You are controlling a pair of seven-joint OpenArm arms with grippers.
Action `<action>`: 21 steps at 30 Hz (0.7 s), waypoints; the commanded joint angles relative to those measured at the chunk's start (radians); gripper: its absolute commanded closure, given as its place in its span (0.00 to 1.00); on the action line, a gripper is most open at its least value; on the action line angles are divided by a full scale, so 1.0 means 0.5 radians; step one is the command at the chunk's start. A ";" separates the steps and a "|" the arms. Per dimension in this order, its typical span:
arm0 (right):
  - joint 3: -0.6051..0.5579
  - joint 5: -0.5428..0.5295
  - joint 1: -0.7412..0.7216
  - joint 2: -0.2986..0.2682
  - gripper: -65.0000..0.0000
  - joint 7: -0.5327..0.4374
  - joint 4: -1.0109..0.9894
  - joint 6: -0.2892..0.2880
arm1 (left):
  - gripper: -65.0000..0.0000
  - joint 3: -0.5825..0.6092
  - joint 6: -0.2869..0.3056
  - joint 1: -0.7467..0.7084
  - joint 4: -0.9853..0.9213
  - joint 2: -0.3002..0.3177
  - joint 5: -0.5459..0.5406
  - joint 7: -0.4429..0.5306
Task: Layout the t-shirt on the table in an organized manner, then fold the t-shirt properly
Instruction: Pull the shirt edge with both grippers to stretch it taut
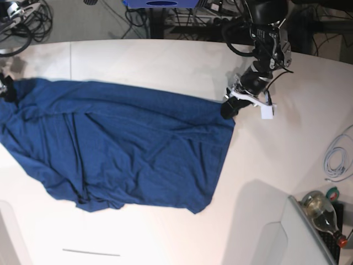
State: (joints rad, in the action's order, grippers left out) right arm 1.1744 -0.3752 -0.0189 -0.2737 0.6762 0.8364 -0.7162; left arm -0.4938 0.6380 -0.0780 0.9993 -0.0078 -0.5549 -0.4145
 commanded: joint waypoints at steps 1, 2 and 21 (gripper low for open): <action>0.000 0.080 0.009 -0.013 0.24 0.076 -0.005 0.036 | 1.00 -0.005 -0.044 -0.014 -0.002 0.020 0.007 -0.032; 0.000 0.080 0.009 -0.013 0.29 0.076 -0.005 0.036 | 1.00 -0.005 -0.047 -0.014 -0.002 0.020 0.007 -0.032; -0.003 0.080 -0.255 -0.286 1.00 0.721 0.001 0.036 | 1.00 -0.005 -0.314 -0.051 0.989 0.008 0.000 -0.643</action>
State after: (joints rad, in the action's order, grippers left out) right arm 1.1698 -0.3183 -0.1333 -0.3824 1.0527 0.8223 -0.6994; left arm -0.4950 0.4721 -0.1177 1.4693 -0.0109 -0.5320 -0.7666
